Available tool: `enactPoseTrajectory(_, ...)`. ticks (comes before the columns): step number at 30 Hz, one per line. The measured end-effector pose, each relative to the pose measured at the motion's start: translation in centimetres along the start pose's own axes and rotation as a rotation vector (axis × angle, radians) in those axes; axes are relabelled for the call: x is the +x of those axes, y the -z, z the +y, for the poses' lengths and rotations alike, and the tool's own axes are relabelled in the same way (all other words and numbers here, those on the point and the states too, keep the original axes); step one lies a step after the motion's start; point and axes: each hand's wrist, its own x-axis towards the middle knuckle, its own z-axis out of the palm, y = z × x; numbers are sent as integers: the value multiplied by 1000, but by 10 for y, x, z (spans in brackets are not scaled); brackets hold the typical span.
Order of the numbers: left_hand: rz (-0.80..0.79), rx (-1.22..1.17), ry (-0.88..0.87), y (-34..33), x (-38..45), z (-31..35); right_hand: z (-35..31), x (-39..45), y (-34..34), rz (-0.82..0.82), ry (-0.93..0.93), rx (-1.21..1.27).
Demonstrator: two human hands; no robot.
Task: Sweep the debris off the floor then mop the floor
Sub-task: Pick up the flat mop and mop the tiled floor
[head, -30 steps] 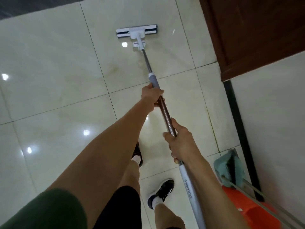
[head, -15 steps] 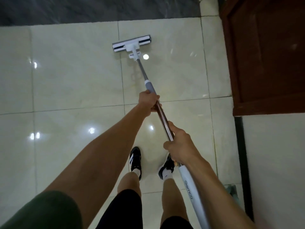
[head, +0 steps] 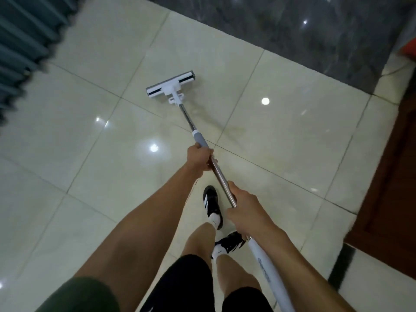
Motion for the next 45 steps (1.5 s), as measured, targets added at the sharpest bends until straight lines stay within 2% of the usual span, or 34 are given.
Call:
enactPoseTrajectory(7,165,-168,70,109,27,20,-86,45,-34,-156,70,-233)
enactPoseTrajectory(12,255,-279,118,167,45,16,-132,64,-60,-206,126,-401)
enactPoseTrajectory(16,278,-363,140,186,54,7,-146,68,-72,-225,185,-497)
enactPoseTrajectory(21,260,-350,124,171,56,7,-138,70,-64,-206,163,-516)
enactPoseTrajectory(28,252,-303,153,108,45,-16,-81,51,-25,-218,125,-427)
enactPoseTrajectory(34,219,-276,138,-13,12,-57,25,17,47,-202,81,-372)
enactPoseTrajectory(40,132,-188,141,-159,-44,-95,135,-42,136,-179,-57,-306)
enactPoseTrajectory(45,85,-152,150,-213,-77,-108,179,-74,160,-136,-128,-225)
